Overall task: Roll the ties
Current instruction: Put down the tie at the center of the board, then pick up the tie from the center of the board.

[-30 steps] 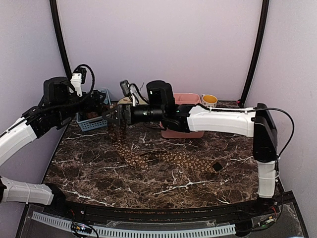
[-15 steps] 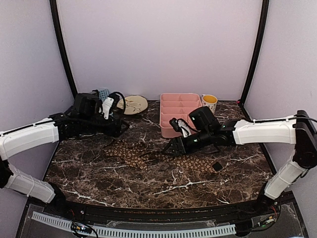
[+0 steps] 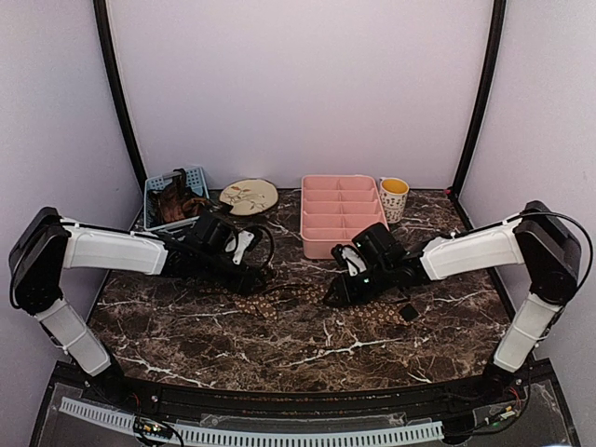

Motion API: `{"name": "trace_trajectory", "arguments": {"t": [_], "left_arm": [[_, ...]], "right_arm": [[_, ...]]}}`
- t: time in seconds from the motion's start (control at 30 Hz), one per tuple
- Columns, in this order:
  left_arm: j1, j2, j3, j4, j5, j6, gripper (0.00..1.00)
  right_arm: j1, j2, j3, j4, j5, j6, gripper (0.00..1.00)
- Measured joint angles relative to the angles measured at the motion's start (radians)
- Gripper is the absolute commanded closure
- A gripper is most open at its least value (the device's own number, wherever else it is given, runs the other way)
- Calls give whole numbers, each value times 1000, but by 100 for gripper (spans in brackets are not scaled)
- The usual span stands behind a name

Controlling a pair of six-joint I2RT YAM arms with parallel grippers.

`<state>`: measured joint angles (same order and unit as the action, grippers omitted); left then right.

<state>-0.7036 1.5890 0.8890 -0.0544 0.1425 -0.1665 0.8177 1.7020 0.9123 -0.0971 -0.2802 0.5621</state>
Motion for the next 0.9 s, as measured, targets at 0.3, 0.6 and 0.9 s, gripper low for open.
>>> {"name": "trace_trajectory", "arguments": {"t": [0.3,0.6,0.9], "left_arm": [[80,108,8,-8,22,-32,79],[286,-64,-115,-17,-76,-135,100],[330,-211,-113,-19,-46,-107,40]], "right_arm": [[-73,-20,-135,65,11,-11,74],[-241,-169,-315,97,-44,-16,79],[-547,-333,-395,-67,-93,-22,76]]}}
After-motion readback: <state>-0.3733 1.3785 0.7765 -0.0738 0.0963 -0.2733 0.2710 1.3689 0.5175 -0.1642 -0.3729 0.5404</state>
